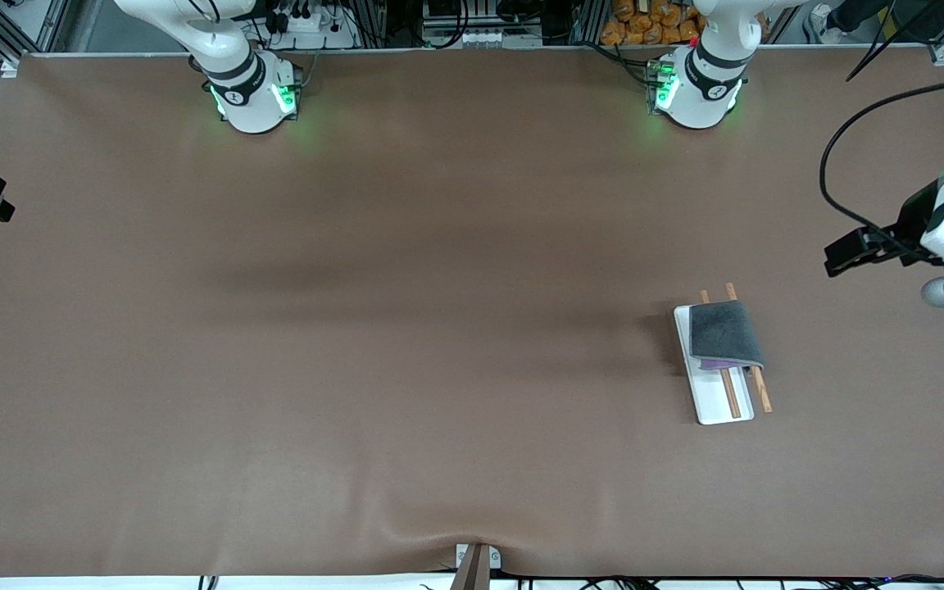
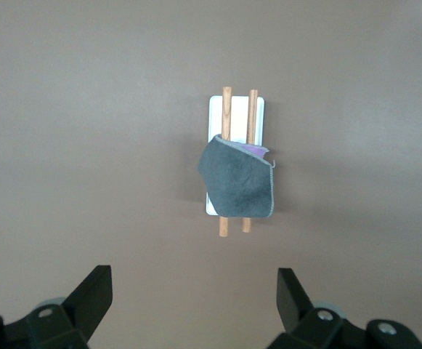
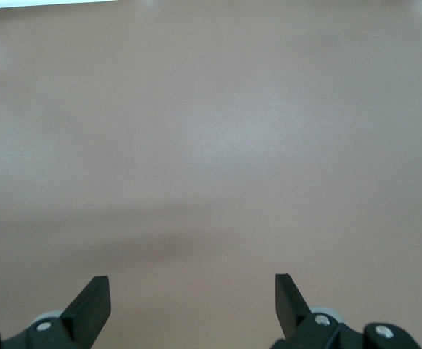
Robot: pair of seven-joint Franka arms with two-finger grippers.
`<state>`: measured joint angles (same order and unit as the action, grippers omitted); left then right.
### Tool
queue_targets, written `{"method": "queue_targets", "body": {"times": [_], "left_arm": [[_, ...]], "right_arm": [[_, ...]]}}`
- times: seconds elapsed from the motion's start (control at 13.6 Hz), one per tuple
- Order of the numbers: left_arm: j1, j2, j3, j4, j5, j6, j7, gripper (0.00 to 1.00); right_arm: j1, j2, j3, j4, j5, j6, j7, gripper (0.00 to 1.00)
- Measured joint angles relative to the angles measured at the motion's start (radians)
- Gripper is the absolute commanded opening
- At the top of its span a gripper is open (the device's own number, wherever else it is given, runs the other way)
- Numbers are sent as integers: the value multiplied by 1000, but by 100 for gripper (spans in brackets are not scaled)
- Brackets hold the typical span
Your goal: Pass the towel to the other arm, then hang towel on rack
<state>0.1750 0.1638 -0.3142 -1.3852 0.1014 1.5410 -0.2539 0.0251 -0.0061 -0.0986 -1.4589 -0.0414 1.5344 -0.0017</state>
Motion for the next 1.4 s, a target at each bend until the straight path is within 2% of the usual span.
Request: {"method": "queue_targets", "body": {"times": [0.37,0.59,0.66,0.88,1.1,1.4], "left_arm": [[-22,-76,2,1,1,-25,2,100],[-167,-87,164,-14,-8,-27,9,100],[-185,-87,192,-20,-21,-27,19,100],[-203,-112,216,-70,-41,-10,24,100],[-263,-155,273,-124,-63,1,24,100],[-281,-200,325,-184,-85,2,24,100]], "right_arm": [[0,0,0,0,0,0,0,100],[4,0,2,0,0,0,0,100],[5,0,3,0,0,-1,0,100],[5,0,3,0,0,-1,0,100],[5,0,2,0,0,-1,0,100],[5,0,3,0,0,-1,0,100]]}}
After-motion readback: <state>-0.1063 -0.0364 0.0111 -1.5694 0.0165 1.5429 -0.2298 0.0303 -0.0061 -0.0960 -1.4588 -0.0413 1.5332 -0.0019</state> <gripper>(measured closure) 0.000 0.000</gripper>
